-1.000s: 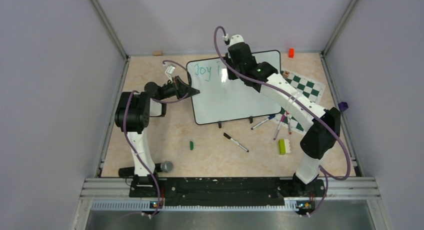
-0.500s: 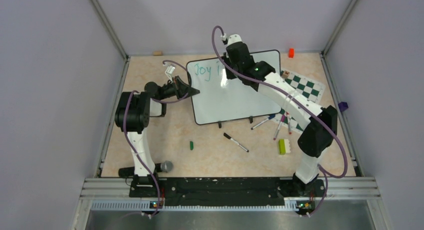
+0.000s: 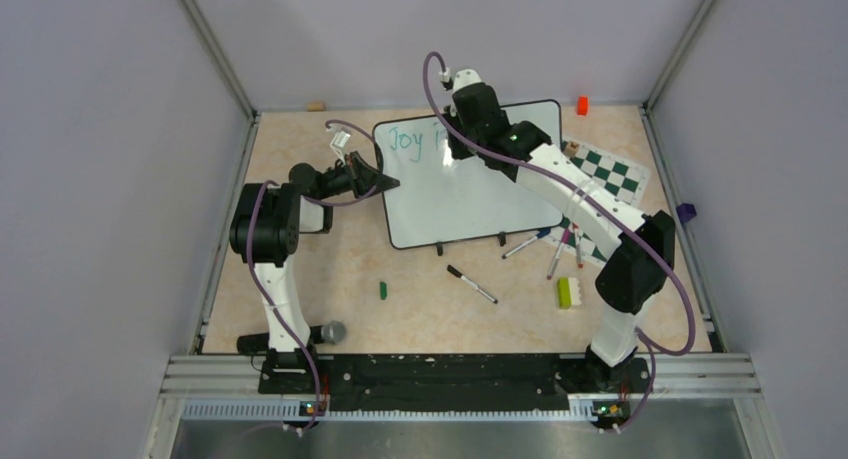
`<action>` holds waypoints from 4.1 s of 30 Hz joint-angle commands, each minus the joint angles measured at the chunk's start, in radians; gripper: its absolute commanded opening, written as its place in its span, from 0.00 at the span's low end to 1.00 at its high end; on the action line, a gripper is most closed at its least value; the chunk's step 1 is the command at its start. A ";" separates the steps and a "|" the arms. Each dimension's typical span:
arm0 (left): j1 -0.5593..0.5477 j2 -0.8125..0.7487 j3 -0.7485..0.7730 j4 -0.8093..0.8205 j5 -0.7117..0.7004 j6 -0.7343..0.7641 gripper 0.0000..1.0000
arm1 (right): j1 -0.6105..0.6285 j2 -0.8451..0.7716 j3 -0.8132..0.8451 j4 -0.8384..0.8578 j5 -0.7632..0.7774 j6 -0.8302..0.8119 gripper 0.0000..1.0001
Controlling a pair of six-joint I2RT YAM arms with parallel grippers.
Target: Write a sentence on the whiteboard
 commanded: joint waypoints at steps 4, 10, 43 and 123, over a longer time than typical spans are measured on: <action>-0.033 0.010 -0.024 0.097 0.171 0.131 0.00 | -0.008 0.008 0.025 -0.016 -0.039 -0.029 0.00; -0.033 0.008 -0.025 0.096 0.171 0.133 0.00 | -0.010 -0.002 0.011 -0.031 -0.030 -0.034 0.00; -0.033 0.007 -0.025 0.096 0.171 0.133 0.00 | -0.011 -0.048 -0.043 -0.045 -0.010 -0.027 0.00; -0.039 0.003 -0.022 0.097 0.161 0.142 0.00 | 0.180 -0.499 -0.513 0.384 0.199 0.167 0.00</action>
